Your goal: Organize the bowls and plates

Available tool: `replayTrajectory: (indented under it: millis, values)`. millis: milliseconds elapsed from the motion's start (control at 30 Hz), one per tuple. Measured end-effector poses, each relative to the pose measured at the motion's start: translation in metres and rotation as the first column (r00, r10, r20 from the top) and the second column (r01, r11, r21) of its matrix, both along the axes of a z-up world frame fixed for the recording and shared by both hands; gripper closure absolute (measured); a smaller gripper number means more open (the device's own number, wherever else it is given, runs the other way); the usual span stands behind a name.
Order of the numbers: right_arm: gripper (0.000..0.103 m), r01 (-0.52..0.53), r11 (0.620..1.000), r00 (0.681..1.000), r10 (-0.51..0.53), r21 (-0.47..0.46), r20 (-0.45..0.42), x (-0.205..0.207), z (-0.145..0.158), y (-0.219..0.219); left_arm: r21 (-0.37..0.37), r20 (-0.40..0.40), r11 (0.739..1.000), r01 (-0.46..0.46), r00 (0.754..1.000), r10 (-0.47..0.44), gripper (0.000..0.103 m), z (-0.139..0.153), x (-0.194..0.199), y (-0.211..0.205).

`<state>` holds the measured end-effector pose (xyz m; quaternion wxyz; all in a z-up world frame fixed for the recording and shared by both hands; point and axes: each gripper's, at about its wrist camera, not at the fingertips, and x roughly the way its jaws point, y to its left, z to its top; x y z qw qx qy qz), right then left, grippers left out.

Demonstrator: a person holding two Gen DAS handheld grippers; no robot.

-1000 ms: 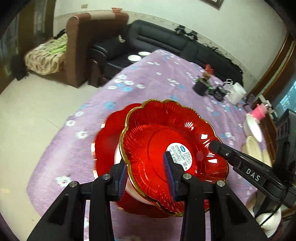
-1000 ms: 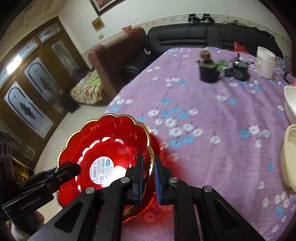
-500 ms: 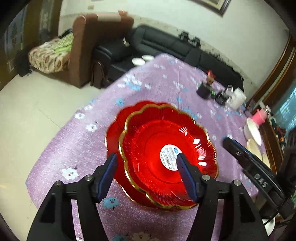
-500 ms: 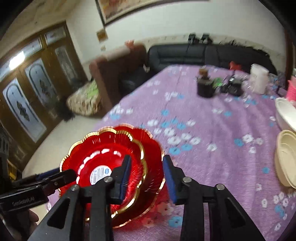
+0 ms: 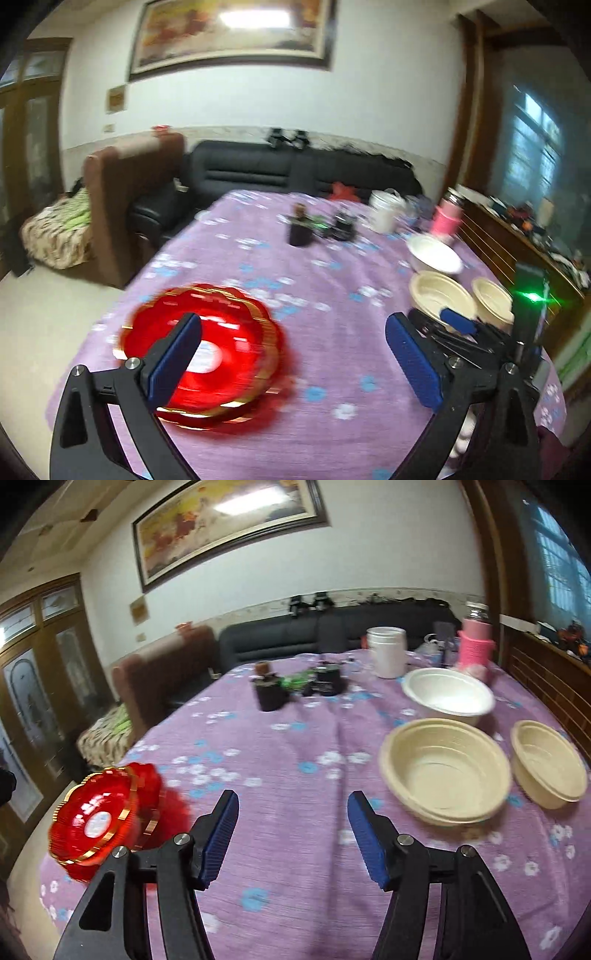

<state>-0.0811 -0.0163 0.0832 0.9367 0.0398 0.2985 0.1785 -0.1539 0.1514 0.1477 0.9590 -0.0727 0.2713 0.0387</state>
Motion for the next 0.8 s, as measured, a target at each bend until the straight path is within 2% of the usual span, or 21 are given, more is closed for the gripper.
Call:
replayTrajectory:
  millis: [133, 333, 433, 500, 633, 800]
  values:
    - [0.037, 0.065, 0.998, 0.997, -0.064, -0.014, 0.042, 0.003, -0.001, -0.029, -0.026, -0.036, 0.996, 0.082, 0.996, -0.083, 0.004, -0.005, 0.011, -0.031]
    - [0.037, 0.175, 0.984, 0.979, -0.171, -0.034, 0.109, 0.002, -0.015, -0.048, 0.007, -0.065, 0.991, 0.136, 0.989, -0.135, 0.004, -0.008, 0.023, -0.062]
    - [0.036, 0.188, 0.982, 0.977, -0.185, -0.022, 0.109, 0.002, -0.014, -0.053, -0.005, -0.097, 0.988, 0.157, 0.983, -0.156, 0.004, -0.015, 0.033, -0.072]
    - [0.031, 0.199, 0.979, 0.974, -0.193, -0.037, 0.114, 0.002, -0.015, -0.053, -0.026, -0.111, 0.986, 0.166, 0.979, -0.168, 0.004, -0.019, 0.036, -0.075]
    - [0.031, 0.2, 0.978, 0.977, -0.194, -0.057, 0.091, 0.008, -0.02, -0.052, -0.068, -0.144, 0.981, 0.181, 0.971, -0.189, 0.004, -0.029, 0.048, -0.085]
    - [0.031, 0.188, 0.982, 0.979, -0.184, -0.036, 0.083, 0.01, -0.019, -0.055, -0.067, -0.171, 0.981, 0.182, 0.967, -0.191, 0.004, -0.033, 0.065, -0.101]
